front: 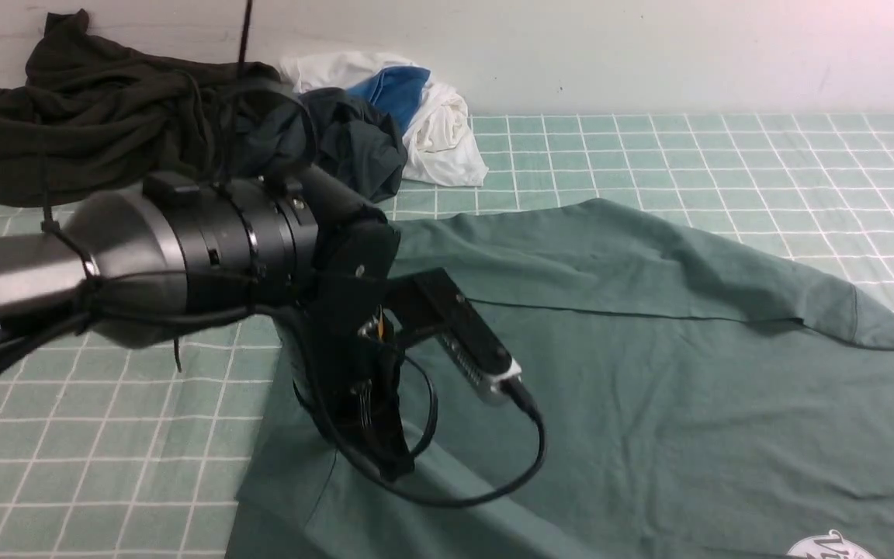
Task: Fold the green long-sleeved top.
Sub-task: Use the left arm to drag and place the cuff at the centered position on the left edge of the fabric, then use the left arm to clamp the cuff farthest from it, then use the left arm to drag and drop the cuff onto the cuff closest to the left arm, then use both arms simultaneously to clamp the lower edge of the clothing fabric
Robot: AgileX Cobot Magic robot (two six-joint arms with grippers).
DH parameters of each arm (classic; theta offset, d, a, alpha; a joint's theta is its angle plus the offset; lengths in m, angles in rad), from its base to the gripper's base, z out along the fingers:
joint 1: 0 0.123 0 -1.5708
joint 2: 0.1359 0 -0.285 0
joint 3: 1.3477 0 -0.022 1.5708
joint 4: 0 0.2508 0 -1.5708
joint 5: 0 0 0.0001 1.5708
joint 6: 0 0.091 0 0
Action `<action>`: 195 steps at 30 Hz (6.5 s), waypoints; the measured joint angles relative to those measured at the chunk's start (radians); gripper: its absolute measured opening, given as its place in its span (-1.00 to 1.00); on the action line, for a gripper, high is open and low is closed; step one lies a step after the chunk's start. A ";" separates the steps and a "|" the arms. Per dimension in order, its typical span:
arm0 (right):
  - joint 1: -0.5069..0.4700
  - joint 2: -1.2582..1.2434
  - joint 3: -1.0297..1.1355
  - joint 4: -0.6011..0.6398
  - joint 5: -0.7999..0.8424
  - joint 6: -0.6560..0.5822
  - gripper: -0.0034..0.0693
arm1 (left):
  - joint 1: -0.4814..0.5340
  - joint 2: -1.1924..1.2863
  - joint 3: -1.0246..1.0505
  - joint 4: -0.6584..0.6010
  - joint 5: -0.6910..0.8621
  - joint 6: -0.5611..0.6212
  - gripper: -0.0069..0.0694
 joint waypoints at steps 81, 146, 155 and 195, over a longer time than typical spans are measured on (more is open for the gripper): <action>0.000 0.000 0.001 -0.238 -0.197 0.250 -0.94 | 0.312 0.373 -0.799 -0.254 0.186 -0.259 -0.77; 0.168 -0.121 -0.155 -0.114 0.136 0.103 -0.94 | -0.286 -0.281 0.725 -0.127 -0.221 0.072 -0.22; 0.168 -0.121 -0.155 -0.114 0.134 0.103 -0.94 | -0.286 -0.281 0.721 -0.127 -0.224 0.051 -0.80; 0.168 -0.121 -0.140 -0.114 0.133 0.082 -0.94 | -0.286 -0.242 0.635 -0.086 -0.127 -0.035 -0.80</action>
